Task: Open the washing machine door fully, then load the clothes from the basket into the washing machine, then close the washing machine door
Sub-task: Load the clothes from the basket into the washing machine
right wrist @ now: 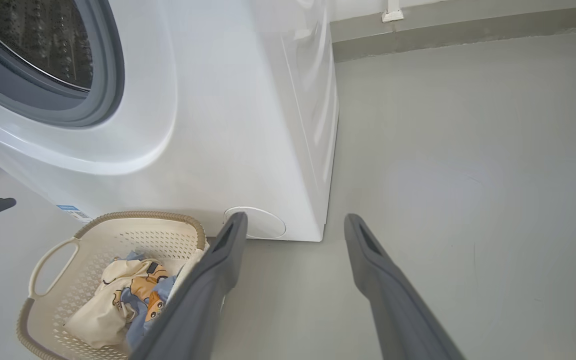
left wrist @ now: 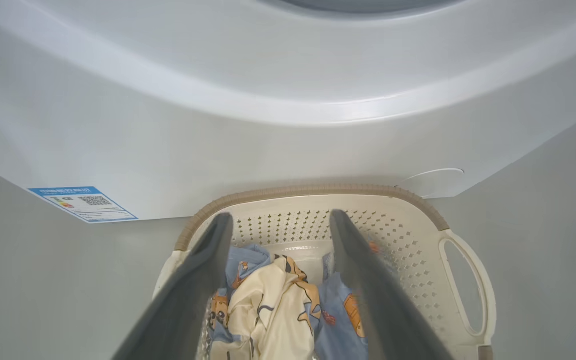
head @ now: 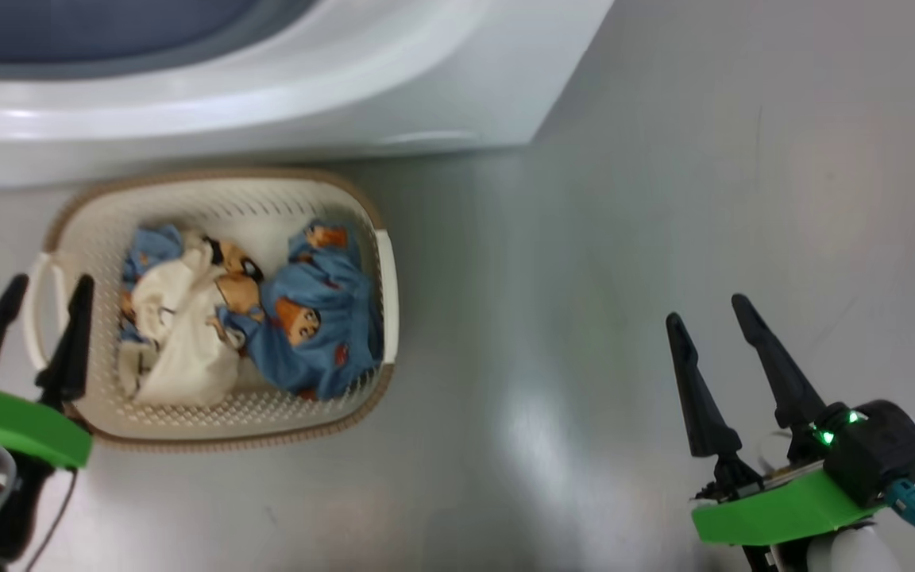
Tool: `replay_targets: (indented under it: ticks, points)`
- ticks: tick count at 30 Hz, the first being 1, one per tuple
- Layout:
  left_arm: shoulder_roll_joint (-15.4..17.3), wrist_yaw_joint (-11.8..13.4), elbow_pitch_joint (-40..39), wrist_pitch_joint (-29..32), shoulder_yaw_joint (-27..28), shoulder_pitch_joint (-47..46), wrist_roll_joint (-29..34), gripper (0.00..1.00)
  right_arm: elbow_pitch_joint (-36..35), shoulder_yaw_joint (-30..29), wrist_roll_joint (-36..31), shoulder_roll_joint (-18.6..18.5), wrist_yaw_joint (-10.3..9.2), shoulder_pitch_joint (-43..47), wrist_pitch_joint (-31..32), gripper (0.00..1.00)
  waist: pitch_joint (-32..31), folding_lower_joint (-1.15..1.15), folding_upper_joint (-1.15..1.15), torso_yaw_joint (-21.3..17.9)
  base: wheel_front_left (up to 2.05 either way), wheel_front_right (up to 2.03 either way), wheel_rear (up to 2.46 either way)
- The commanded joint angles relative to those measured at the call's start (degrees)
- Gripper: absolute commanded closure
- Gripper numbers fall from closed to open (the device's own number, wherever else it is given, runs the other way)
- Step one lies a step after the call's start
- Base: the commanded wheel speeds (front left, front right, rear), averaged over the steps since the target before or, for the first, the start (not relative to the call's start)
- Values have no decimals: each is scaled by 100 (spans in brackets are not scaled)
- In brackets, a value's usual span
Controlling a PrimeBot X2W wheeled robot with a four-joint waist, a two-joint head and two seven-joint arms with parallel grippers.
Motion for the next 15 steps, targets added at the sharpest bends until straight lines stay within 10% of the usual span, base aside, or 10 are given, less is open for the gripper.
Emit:
replay_targets:
  ticks: [1,15]
  points:
    - [402,-9,36,-37,92,-169,-95,0,-170,170,-45,-10,9,-32,-67,0,610,0,0,-106,0,0,0]
    - [1055,-9,671,-37,-1345,-765,-1112,0,-323,284,-9,-10,9,-224,-67,0,1379,0,0,-288,0,0,0]
